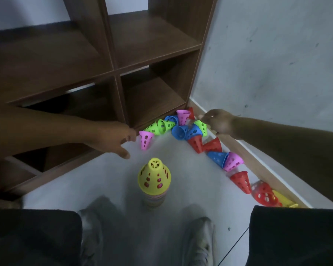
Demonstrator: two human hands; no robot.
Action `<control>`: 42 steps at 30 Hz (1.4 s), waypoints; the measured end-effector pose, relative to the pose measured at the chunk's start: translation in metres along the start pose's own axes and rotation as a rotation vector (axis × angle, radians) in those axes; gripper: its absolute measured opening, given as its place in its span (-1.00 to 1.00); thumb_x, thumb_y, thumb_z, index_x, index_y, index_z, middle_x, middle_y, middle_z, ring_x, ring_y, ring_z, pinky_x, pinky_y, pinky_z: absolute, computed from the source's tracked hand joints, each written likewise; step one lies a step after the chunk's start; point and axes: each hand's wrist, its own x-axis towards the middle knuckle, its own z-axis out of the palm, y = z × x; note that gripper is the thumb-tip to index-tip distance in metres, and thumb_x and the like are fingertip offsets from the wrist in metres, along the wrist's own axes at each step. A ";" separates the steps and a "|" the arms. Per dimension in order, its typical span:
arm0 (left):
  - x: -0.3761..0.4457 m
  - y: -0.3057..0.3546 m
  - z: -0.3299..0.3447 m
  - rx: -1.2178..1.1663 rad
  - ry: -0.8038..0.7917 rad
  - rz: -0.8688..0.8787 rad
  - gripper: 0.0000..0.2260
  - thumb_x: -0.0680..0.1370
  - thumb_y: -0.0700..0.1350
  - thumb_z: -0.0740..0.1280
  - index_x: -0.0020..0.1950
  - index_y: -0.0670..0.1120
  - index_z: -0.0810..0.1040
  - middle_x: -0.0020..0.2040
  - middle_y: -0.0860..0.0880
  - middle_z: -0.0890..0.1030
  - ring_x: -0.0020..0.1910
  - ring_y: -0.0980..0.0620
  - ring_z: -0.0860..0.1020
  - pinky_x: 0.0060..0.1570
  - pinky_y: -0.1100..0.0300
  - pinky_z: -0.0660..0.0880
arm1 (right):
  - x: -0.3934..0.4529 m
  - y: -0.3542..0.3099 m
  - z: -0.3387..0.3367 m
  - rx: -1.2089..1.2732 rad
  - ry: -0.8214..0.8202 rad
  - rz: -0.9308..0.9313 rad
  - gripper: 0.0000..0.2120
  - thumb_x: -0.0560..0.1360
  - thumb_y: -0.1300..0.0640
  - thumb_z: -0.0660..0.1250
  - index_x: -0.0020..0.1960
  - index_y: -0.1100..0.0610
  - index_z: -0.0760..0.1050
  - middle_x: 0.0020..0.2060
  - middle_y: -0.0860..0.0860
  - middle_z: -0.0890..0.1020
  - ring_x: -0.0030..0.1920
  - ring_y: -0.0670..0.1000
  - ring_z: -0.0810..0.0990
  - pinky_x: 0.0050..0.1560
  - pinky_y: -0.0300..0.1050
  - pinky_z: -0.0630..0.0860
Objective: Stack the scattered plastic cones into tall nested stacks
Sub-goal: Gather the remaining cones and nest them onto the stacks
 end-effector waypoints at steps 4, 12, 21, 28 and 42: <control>0.032 -0.023 0.004 -0.059 -0.007 0.012 -0.58 0.52 0.10 0.42 0.33 0.02 0.46 0.18 0.09 0.51 0.11 0.11 0.52 0.07 0.21 0.52 | 0.043 0.003 0.008 -0.133 0.001 -0.021 -0.64 0.64 -0.01 0.24 0.33 0.20 0.49 0.20 0.12 0.54 0.11 0.11 0.53 0.14 -0.05 0.49; 0.115 -0.047 0.008 -0.016 0.049 0.028 -0.63 0.54 0.07 0.41 0.28 -0.04 0.48 0.06 -0.01 0.52 -0.10 0.05 0.54 -0.22 0.29 0.45 | 0.129 0.014 0.037 -0.207 0.020 -0.093 -0.55 0.54 -0.03 0.40 0.37 0.06 0.43 0.25 0.09 0.53 0.05 0.04 0.49 -0.05 -0.14 0.42; 0.188 -0.065 0.033 -0.018 0.099 0.031 -0.23 0.47 0.03 0.50 0.56 -0.01 0.16 0.21 -0.08 0.44 -0.10 0.09 0.45 -0.03 0.12 0.53 | 0.175 0.031 0.067 -0.352 -0.026 -0.129 -0.12 0.35 -0.16 0.54 0.52 -0.11 0.15 0.32 0.14 0.46 0.21 0.17 0.51 0.10 0.04 0.55; 0.217 -0.069 0.050 0.097 0.049 -0.028 -0.13 0.53 0.03 0.43 0.61 0.10 -0.13 0.37 -0.12 0.34 0.18 -0.06 0.46 0.09 0.01 0.53 | 0.199 0.031 0.077 -0.464 0.011 -0.157 0.03 0.33 -0.21 0.55 0.59 -0.01 0.02 0.34 0.19 0.49 0.28 0.25 0.49 0.23 0.15 0.49; 0.230 -0.072 0.046 0.392 0.038 -0.005 -0.31 0.53 0.09 0.42 0.53 -0.01 0.13 -0.12 -0.04 0.61 -0.26 -0.01 0.50 -0.33 0.20 0.46 | 0.211 0.046 0.100 -0.576 0.032 -0.165 0.06 0.39 -0.24 0.48 0.60 0.12 -0.07 0.40 0.25 0.43 0.28 0.24 0.51 0.17 0.10 0.55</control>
